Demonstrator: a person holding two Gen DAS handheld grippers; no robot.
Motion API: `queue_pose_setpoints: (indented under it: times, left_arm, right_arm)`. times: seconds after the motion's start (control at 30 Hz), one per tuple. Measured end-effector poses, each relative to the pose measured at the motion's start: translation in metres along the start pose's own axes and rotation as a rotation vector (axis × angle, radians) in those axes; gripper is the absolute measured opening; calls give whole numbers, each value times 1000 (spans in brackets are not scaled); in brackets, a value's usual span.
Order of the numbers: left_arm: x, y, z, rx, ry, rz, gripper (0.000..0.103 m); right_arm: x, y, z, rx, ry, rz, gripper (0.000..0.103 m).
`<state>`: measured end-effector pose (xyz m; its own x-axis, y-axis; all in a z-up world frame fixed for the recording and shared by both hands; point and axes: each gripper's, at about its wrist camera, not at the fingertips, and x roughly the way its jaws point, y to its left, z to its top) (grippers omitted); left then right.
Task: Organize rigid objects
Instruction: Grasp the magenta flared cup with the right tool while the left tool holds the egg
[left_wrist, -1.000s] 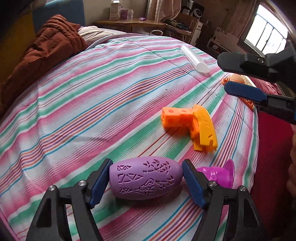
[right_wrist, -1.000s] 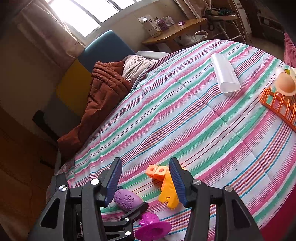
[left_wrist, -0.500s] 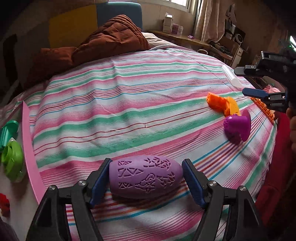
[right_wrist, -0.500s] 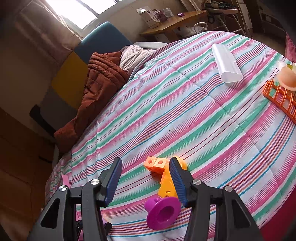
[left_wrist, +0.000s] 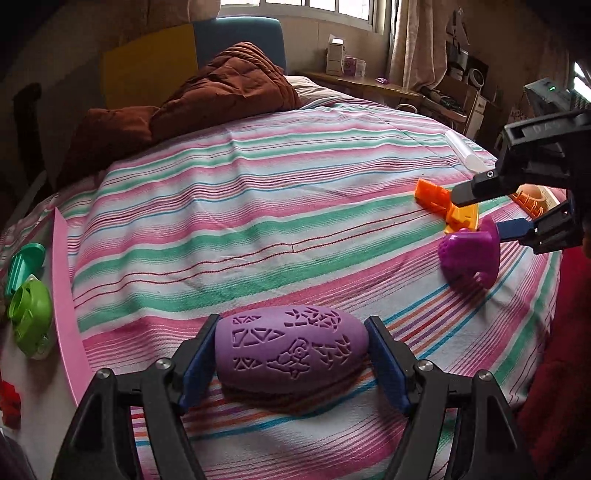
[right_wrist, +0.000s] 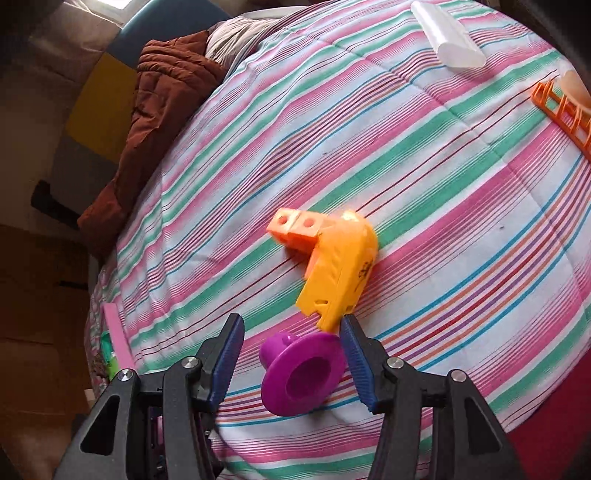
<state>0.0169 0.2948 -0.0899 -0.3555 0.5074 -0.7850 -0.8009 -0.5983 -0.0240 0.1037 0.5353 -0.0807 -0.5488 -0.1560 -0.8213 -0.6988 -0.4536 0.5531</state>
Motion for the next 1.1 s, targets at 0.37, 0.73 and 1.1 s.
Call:
queue_pose_setpoints:
  times: [0.37, 0.73, 1.1]
  left_arm:
    - [-7, 1, -11, -12, -9, 8, 77]
    - [-8, 0, -14, -12, -22, 14, 77]
    - [-9, -1, -16, -13, -31, 17, 77]
  right_arm:
    - [7, 39, -12, -195, 44, 13, 55]
    - [11, 63, -27, -431, 0, -152, 64]
    - [57, 81, -25, -648, 35, -261, 57]
